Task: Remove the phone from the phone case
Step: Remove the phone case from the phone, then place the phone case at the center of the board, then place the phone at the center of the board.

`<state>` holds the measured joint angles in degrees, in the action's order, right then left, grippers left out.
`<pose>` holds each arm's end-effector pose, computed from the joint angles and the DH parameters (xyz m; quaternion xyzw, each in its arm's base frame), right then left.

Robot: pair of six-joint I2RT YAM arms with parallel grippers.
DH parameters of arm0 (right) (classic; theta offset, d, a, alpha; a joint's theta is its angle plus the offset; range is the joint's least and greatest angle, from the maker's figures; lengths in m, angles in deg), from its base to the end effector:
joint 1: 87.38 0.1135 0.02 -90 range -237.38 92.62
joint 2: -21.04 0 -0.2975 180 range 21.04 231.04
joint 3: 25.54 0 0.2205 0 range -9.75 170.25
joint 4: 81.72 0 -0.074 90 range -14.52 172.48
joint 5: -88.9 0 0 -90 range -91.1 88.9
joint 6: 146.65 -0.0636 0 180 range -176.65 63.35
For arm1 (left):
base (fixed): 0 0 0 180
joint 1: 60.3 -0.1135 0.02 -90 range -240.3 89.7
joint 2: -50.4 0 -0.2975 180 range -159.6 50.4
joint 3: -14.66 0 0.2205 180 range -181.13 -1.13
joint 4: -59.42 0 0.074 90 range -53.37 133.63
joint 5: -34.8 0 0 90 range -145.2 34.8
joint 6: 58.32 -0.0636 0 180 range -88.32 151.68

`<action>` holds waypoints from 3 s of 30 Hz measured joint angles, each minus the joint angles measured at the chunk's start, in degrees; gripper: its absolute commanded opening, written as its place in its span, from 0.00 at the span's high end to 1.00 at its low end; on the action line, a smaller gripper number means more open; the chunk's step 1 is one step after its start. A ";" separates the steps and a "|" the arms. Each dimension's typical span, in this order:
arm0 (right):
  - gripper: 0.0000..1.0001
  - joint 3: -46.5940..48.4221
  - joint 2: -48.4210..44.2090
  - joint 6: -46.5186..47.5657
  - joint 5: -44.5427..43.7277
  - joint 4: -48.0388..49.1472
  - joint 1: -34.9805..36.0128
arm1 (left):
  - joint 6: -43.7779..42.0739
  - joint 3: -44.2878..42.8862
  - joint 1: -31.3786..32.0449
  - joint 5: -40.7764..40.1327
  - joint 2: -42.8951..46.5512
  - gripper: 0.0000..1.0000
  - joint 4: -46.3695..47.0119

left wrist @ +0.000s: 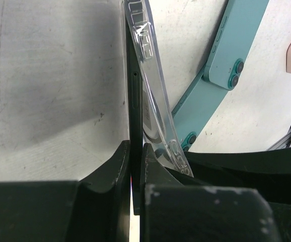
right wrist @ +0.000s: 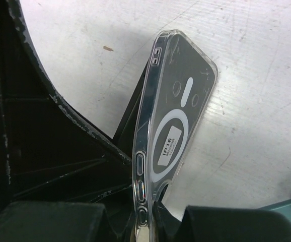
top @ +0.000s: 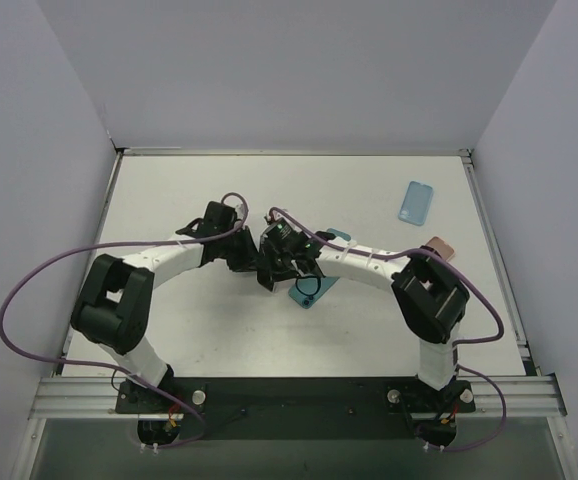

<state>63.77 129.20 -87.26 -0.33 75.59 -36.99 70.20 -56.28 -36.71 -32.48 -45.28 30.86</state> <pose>0.2699 0.3275 0.2337 -0.1593 0.8979 0.2712 0.3081 0.2917 -0.1542 0.2109 -0.0594 0.9307 -0.3194 0.1680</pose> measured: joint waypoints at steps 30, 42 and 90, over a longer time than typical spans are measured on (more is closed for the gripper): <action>1.00 0.57 -5.27 -1.51 0.94 -1.90 -9.90 | 0.87 1.57 -8.72 6.95 18.62 1.00 -13.99; 1.00 -8.52 -17.25 -4.98 4.74 0.33 -22.67 | -0.04 1.46 -11.39 12.94 10.88 1.00 -8.90; 0.07 -22.32 -36.87 -14.95 -1.81 -5.95 -44.63 | -0.87 -10.43 -7.78 15.96 -15.19 0.20 1.73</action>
<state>41.45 92.32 -102.21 -2.14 69.64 -81.62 69.33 -66.71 -44.49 -16.52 -60.47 32.58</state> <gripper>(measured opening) 0.931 0.725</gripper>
